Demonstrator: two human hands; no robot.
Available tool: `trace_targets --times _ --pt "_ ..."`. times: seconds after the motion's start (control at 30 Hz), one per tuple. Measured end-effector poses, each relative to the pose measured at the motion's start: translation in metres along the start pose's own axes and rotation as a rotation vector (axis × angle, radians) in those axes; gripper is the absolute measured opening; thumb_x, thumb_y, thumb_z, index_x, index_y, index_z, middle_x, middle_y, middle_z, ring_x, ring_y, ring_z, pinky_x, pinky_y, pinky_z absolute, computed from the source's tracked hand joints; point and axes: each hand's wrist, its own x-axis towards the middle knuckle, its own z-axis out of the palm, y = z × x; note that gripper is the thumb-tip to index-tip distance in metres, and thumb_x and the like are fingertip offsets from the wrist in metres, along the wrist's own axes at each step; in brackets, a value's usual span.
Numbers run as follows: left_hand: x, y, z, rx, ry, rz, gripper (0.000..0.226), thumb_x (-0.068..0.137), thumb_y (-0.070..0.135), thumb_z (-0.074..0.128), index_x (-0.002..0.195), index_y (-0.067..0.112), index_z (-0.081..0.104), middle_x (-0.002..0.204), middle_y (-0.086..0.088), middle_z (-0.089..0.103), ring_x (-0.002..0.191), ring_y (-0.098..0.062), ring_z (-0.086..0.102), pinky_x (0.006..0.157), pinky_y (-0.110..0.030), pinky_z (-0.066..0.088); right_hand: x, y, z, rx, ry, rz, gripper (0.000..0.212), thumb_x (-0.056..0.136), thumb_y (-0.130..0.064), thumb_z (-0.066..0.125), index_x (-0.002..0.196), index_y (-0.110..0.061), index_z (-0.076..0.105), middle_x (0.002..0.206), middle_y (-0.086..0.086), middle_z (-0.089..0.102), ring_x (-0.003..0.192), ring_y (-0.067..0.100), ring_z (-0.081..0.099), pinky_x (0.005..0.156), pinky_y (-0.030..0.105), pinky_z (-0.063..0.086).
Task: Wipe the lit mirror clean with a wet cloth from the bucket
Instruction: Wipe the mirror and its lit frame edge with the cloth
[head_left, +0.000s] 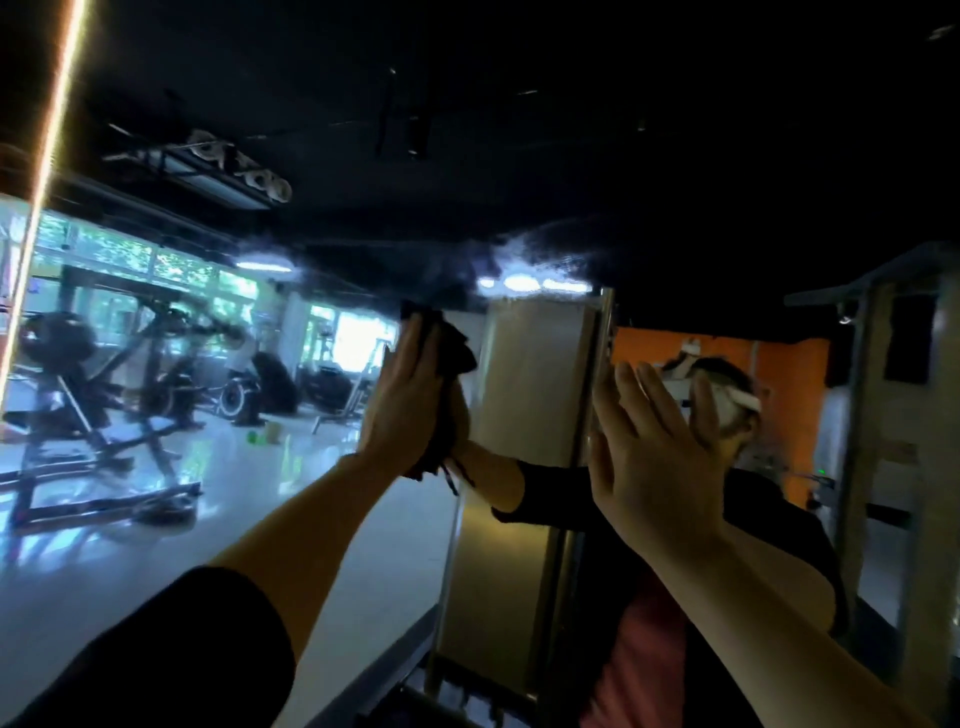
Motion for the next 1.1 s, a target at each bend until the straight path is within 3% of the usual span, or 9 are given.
trace_targets --times 0.1,0.2,0.33,0.43,0.5,0.63,0.83,1.0,1.1 --pt "0.028 -0.033 -0.013 -0.051 0.104 -0.287 0.059 0.102 0.007 0.035 0.157 0.011 0.013 0.165 -0.009 0.0 0.151 -0.027 0.005 0.12 -0.049 0.018 0.0 -0.001 0.007 0.022 0.039 -0.006 0.054 0.104 -0.035 0.023 0.136 -0.009 0.058 0.147 0.015 0.049 0.143 0.028 0.038 0.117 0.059 0.022" --pt "0.061 0.008 -0.009 -0.135 0.203 -0.362 0.056 0.102 0.006 0.034 0.155 0.005 0.014 0.164 -0.014 0.002 0.151 -0.027 -0.002 0.122 -0.042 0.004 0.002 -0.002 0.008 0.047 0.068 -0.021 0.049 0.103 -0.033 0.032 0.135 -0.009 0.059 0.147 0.014 0.049 0.143 0.028 0.038 0.116 0.058 0.024" --pt "0.068 0.088 0.01 -0.132 0.185 0.102 0.056 0.101 0.008 0.041 0.153 0.001 0.021 0.162 -0.016 0.013 0.151 -0.031 0.005 0.122 -0.031 -0.007 0.005 0.003 0.003 0.035 0.018 -0.064 0.047 0.099 -0.033 0.041 0.139 -0.012 0.055 0.15 0.011 0.047 0.144 0.026 0.037 0.117 0.057 0.023" --pt "0.072 0.077 0.007 -0.102 0.117 0.317 0.055 0.099 0.009 0.041 0.151 0.0 0.026 0.16 -0.019 0.018 0.149 -0.037 0.011 0.12 -0.026 -0.009 0.003 0.02 -0.01 0.021 -0.022 -0.127 0.052 0.098 -0.036 0.043 0.144 -0.013 0.051 0.151 0.008 0.045 0.143 0.023 0.037 0.118 0.057 0.022" --pt "0.08 0.057 0.002 -0.107 0.128 0.164 0.055 0.099 0.007 0.039 0.151 -0.001 0.024 0.16 -0.021 0.015 0.149 -0.039 0.007 0.123 -0.044 -0.002 -0.007 0.041 -0.023 0.026 0.03 -0.064 0.05 0.097 -0.032 0.045 0.14 -0.008 0.054 0.146 0.011 0.051 0.139 0.027 0.042 0.115 0.056 0.027" --pt "0.075 0.097 0.013 -0.166 0.249 -0.127 0.054 0.101 0.008 0.039 0.152 0.001 0.023 0.161 -0.018 0.014 0.15 -0.034 0.004 0.123 -0.042 -0.001 -0.041 0.074 -0.039 -0.033 0.086 0.127 0.046 0.094 -0.027 0.054 0.132 -0.002 0.059 0.141 0.017 0.053 0.133 0.036 0.047 0.111 0.056 0.032" --pt "0.001 0.208 0.054 -0.151 0.133 0.538 0.054 0.097 0.011 0.056 0.148 0.008 0.037 0.157 -0.012 0.03 0.148 -0.026 0.019 0.122 -0.043 0.017 -0.081 0.072 -0.039 -0.031 0.027 0.092 0.05 0.095 -0.028 0.055 0.138 -0.003 0.054 0.146 0.017 0.048 0.139 0.03 0.036 0.119 0.045 0.023" --pt "-0.033 0.142 0.055 -0.187 0.182 0.127 0.049 0.101 0.02 0.037 0.149 0.009 0.037 0.159 -0.012 0.025 0.148 -0.028 0.017 0.119 -0.053 0.022 -0.138 0.097 -0.052 -0.083 0.026 0.195 0.058 0.092 -0.041 0.059 0.14 -0.007 0.055 0.147 0.017 0.047 0.138 0.031 0.038 0.117 0.053 0.026" --pt "-0.066 0.186 0.067 -0.253 0.243 -0.045 0.049 0.101 0.019 0.034 0.148 0.004 0.038 0.158 -0.016 0.026 0.149 -0.026 0.012 0.124 -0.04 0.004 -0.162 0.102 -0.053 -0.085 -0.019 0.199 0.06 0.091 -0.046 0.06 0.14 -0.011 0.055 0.148 0.017 0.046 0.139 0.033 0.039 0.116 0.056 0.026"
